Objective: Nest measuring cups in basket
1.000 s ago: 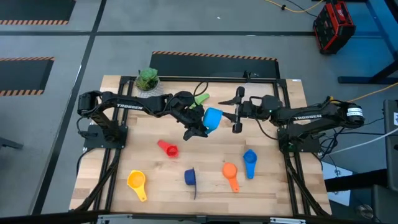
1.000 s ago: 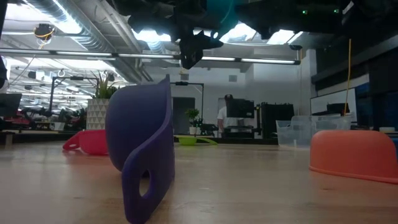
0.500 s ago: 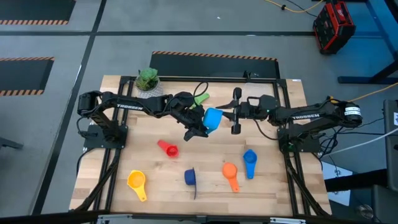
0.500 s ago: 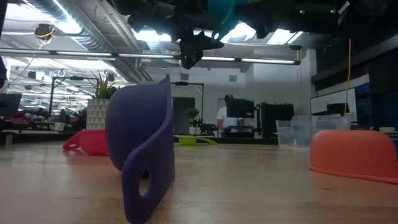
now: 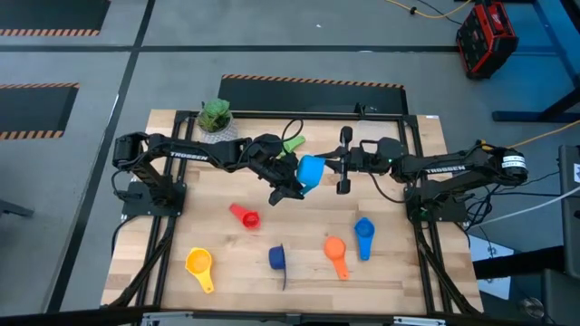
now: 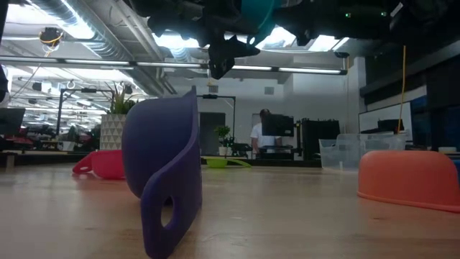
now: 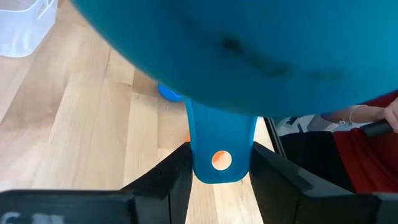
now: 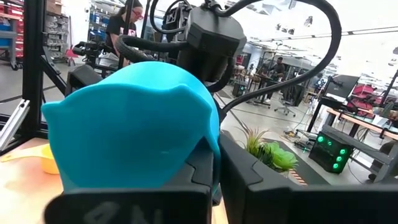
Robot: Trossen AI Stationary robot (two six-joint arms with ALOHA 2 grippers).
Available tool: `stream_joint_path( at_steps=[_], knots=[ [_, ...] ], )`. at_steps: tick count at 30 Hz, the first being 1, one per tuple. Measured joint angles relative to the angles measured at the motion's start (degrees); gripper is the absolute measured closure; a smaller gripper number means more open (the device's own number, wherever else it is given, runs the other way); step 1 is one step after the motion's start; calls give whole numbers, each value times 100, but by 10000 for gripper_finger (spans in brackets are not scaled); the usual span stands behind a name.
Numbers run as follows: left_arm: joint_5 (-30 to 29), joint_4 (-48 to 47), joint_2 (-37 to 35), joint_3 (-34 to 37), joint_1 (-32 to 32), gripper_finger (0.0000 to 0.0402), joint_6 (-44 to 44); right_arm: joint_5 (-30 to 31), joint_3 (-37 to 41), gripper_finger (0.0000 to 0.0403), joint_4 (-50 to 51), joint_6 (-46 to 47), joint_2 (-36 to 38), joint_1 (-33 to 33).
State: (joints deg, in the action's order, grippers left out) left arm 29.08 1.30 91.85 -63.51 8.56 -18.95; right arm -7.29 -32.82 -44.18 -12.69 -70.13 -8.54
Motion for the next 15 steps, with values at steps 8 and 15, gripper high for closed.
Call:
stream_joint_path(
  at_steps=[8, 15],
  knots=[
    [-91, -39, 0, 0, -9, 260, -340, 8, -2, 389, 94, 25, 0, -2],
    [-137, -176, -4, 13, 21, 259, -454, 9, -754, 392, 1870, 39, 26, -99]
  ],
)
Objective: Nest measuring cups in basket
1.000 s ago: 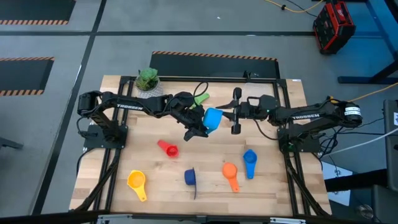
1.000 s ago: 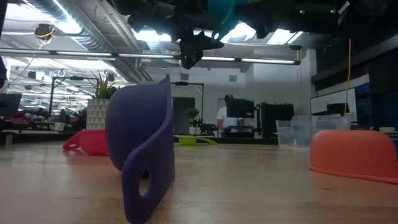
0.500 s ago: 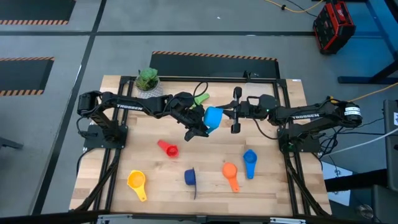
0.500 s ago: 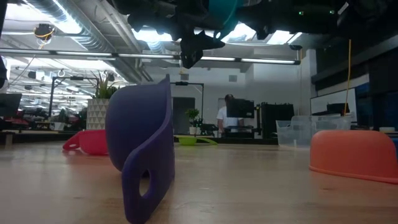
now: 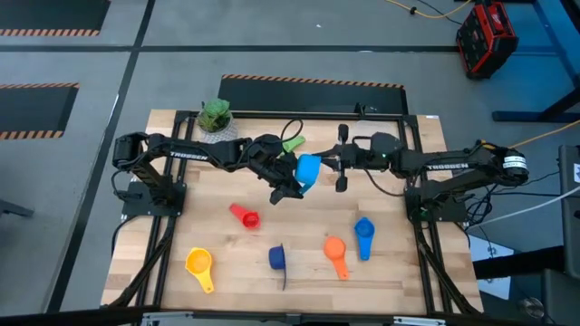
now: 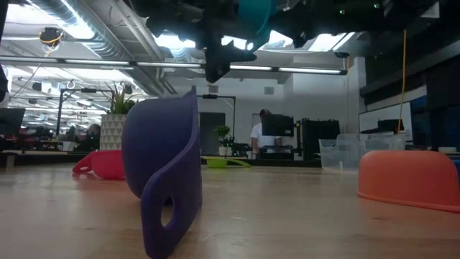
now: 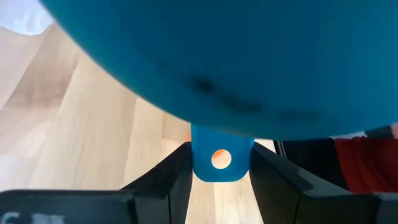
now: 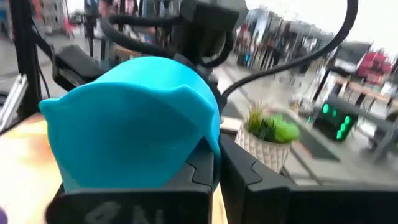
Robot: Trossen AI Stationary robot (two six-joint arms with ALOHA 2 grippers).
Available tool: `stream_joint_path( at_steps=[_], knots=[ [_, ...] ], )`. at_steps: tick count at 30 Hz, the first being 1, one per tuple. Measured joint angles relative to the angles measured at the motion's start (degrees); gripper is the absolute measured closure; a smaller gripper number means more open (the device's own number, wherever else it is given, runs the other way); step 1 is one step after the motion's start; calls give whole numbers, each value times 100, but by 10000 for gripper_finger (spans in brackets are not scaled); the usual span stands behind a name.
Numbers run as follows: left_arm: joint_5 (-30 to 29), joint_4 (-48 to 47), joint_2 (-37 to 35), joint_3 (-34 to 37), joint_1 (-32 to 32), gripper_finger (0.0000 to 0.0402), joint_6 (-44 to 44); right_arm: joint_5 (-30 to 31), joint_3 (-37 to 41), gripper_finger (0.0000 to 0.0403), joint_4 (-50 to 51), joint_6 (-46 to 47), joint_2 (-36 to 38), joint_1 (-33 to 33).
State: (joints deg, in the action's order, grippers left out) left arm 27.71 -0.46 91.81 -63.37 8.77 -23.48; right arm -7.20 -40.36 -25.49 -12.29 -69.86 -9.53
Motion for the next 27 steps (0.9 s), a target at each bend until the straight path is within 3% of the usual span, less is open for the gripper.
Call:
stream_joint_path(
  at_steps=[7, 27],
  knots=[
    [-247, -27, -5, 0, 0, 259, -11, -38, -605, 392, 1181, -42, -2, -134],
    [-621, -3, -3, -1, -9, 255, 264, 8, -673, 392, 1190, -55, 26, -135]
  ],
)
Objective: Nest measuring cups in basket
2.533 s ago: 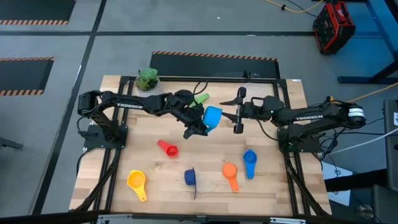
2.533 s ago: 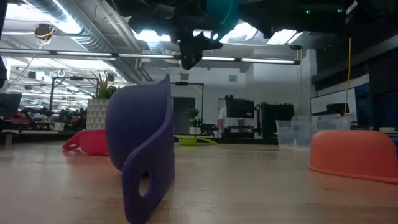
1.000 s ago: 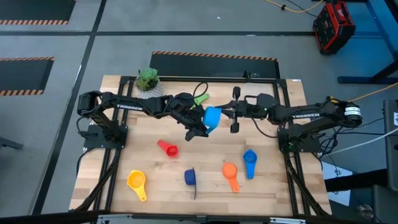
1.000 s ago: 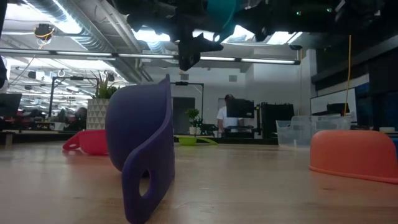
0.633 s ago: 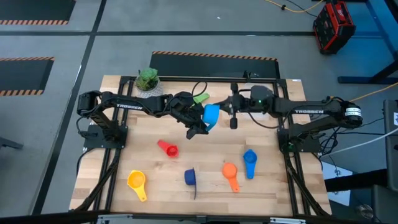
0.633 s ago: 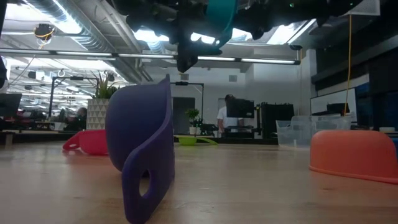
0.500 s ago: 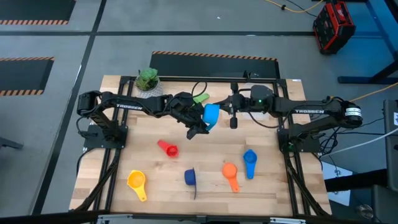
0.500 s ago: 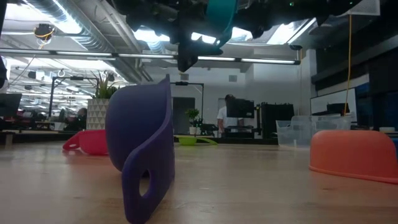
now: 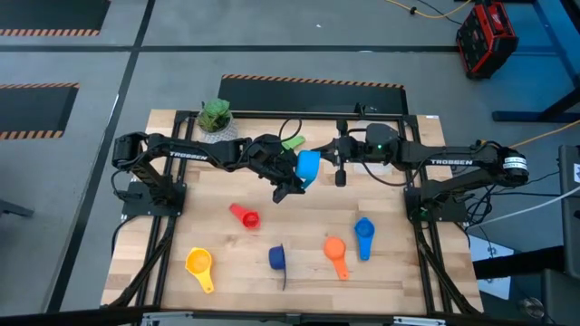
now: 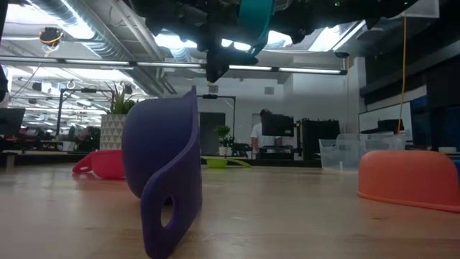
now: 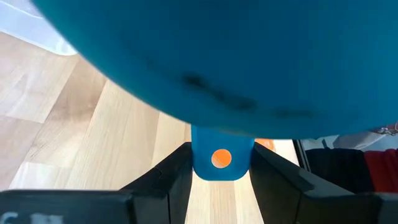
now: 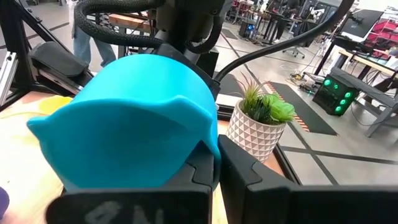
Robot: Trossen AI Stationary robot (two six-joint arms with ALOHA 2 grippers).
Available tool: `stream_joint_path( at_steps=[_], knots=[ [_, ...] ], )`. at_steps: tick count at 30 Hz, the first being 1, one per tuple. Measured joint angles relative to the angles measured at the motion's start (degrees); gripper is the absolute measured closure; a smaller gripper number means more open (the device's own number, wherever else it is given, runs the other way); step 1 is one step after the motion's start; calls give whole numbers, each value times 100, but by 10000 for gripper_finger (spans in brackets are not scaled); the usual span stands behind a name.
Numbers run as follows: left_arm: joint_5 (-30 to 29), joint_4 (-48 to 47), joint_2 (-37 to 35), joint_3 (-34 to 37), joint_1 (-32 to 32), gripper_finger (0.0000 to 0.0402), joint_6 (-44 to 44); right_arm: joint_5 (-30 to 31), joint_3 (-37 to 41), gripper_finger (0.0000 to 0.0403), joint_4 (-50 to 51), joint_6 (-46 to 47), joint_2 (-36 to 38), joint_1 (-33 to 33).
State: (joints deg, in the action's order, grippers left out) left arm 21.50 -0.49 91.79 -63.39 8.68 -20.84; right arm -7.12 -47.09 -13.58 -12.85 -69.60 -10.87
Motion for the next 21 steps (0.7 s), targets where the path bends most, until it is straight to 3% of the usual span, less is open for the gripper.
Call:
stream_joint_path(
  at_steps=[5, 15, 21],
  knots=[
    [28, 13, 0, -1, 1, 230, 13, -1, 0, 392, 2, 33, 0, 0],
    [-120, -61, 11, -1, 3, 129, 20, -3, 0, 392, 140, 42, 0, -15],
    [-219, -172, 18, -5, 8, 116, 19, -25, -11, 392, 275, 57, 17, -166]
  ],
)
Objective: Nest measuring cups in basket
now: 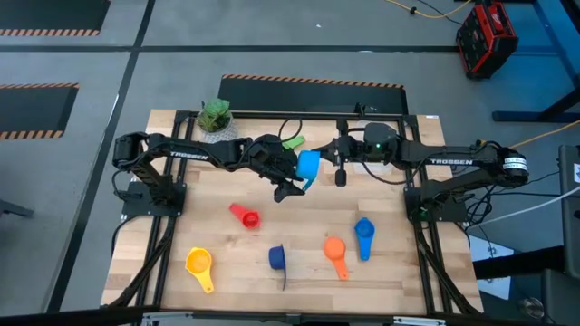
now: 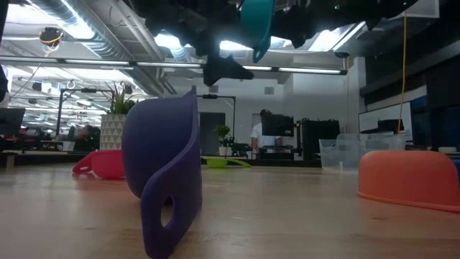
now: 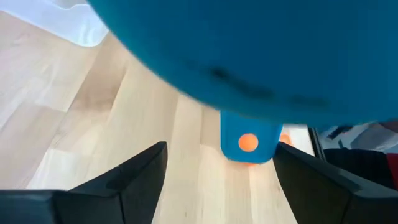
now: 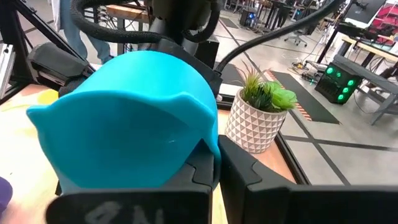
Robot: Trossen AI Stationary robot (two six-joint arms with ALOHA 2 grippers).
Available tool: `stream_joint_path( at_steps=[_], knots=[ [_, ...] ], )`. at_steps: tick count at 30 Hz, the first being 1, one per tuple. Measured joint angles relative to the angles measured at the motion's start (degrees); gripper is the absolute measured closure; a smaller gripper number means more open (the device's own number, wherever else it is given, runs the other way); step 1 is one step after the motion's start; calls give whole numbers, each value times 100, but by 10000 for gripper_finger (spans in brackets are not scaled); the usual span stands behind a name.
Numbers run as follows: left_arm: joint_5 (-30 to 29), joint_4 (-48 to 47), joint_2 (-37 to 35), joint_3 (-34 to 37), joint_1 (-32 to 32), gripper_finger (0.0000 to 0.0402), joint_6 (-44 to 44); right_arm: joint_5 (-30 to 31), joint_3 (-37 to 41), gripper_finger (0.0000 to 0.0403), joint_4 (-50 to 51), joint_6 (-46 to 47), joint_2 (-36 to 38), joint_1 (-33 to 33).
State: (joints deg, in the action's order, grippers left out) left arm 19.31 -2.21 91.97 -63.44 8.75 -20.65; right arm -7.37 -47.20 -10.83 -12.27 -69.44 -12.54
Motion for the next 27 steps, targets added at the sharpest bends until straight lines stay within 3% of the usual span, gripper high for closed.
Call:
stream_joint_path(
  at_steps=[8, 17, 22, 27],
  knots=[
    [-487, -172, 6, 0, -2, 115, 25, 8, -9, 392, 463, 7, 443, -351],
    [-1153, -288, 6, 0, -4, 115, 121, 21, -16, 391, 1698, 4, 1165, -937],
    [-1292, -334, 4, 0, -3, 115, 328, 26, -574, 390, 3120, 191, 1224, -1231],
    [-1296, -337, 2, 0, -4, 115, 333, -29, -1240, 389, 4083, 324, 831, -1366]
  ],
)
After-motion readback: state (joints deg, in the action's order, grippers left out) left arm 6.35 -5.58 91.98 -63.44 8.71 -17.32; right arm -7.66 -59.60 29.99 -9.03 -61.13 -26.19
